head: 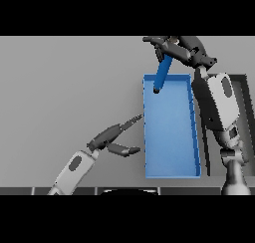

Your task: Pick up the blue pipe and place it into the blue bin.

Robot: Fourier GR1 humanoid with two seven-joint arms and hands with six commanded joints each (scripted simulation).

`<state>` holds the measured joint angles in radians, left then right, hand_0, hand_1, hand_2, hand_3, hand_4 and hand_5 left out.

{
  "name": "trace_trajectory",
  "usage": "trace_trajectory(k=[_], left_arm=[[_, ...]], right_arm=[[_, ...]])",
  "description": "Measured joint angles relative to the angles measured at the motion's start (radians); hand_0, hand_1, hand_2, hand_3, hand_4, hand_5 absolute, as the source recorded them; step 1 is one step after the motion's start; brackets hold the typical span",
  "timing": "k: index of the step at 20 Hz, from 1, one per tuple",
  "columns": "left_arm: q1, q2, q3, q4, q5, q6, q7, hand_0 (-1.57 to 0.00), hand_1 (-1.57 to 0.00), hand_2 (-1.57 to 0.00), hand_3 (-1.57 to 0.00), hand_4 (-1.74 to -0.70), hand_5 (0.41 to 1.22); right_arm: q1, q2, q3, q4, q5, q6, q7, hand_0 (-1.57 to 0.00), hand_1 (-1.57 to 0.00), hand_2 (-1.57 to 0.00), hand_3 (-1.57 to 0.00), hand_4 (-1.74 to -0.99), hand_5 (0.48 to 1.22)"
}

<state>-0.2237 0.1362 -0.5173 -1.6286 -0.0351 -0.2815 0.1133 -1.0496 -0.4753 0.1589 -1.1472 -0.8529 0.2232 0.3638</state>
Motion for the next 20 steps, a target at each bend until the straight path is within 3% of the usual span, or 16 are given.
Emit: trace_trajectory(k=[4, 9, 12, 14, 15, 16, 18, 19, 20], left_arm=[[0.003, 0.005, 0.0, 0.001, -0.004, -0.001, -0.001, 0.0, 0.0, 0.0, 0.0, -0.87, 0.483], [0.007, 0.008, 0.0, 0.001, -0.001, -0.005, 0.0, 0.0, 0.0, 0.0, 0.0, -0.88, 0.479], [0.0, 0.009, 0.003, 0.002, -0.004, -0.003, 0.0, 0.0, 0.0, 0.0, 0.0, -0.88, 0.476], [0.007, 0.013, 0.007, -0.001, 0.001, -0.003, -0.015, 0.0, 0.0, 0.0, 0.0, -0.88, 0.481], [0.008, 0.014, 0.004, -0.012, 0.004, -0.004, -0.008, 0.0, 0.0, 0.0, 0.0, -0.89, 0.483], [0.004, 0.011, 0.002, -0.008, 0.003, -0.006, 0.002, 0.0, 0.0, 0.0, 0.0, -0.89, 0.486], [0.003, 0.005, -0.003, -0.009, -0.003, -0.001, 0.005, 0.0, 0.0, 0.0, 0.0, -0.88, 0.493], [0.0, 0.005, 0.001, -0.001, -0.007, 0.001, 0.003, 0.0, 0.0, 0.0, 0.0, -0.88, 0.495], [-0.007, 0.009, 0.009, 0.01, -0.003, -0.003, -0.001, 0.0, 0.0, 0.0, 0.0, -0.88, 0.497]], right_arm=[[0.097, -0.02, 0.02, 0.07, 0.045, -0.03, 0.038, -1.57, -1.57, -1.57, -1.57, -1.499, 1.221], [0.236, -0.032, 0.071, 0.041, 0.072, -0.151, 0.135, -1.57, -1.57, -1.57, -1.57, -1.499, 1.221], [0.318, -0.059, 0.116, 0.006, 0.101, -0.186, 0.222, -1.57, -1.57, -1.57, -0.82, -1.617, 1.221], [0.346, -0.08, 0.163, -0.001, 0.105, -0.174, 0.246, -1.57, -1.57, -1.57, -0.62, -1.662, 1.221], [0.359, -0.096, 0.196, 0.01, 0.109, -0.178, 0.246, -1.57, -1.57, -1.57, -0.81, -1.617, 1.199], [0.357, -0.108, 0.237, 0.035, 0.095, -0.197, 0.246, -1.57, -1.51, -1.45, -0.96, -1.573, 1.188], [0.337, -0.15, 0.357, 0.085, -0.014, -0.25, 0.246, -1.01, -0.97, -0.93, -0.61, -1.451, 1.146], [0.318, -0.166, 0.415, 0.124, -0.084, -0.267, 0.246, -0.8, -0.77, -0.74, -0.49, -1.385, 1.114], [0.299, -0.182, 0.479, 0.145, -0.153, -0.282, 0.245, -0.64, -0.62, -0.6, -0.39, -1.334, 1.135]])
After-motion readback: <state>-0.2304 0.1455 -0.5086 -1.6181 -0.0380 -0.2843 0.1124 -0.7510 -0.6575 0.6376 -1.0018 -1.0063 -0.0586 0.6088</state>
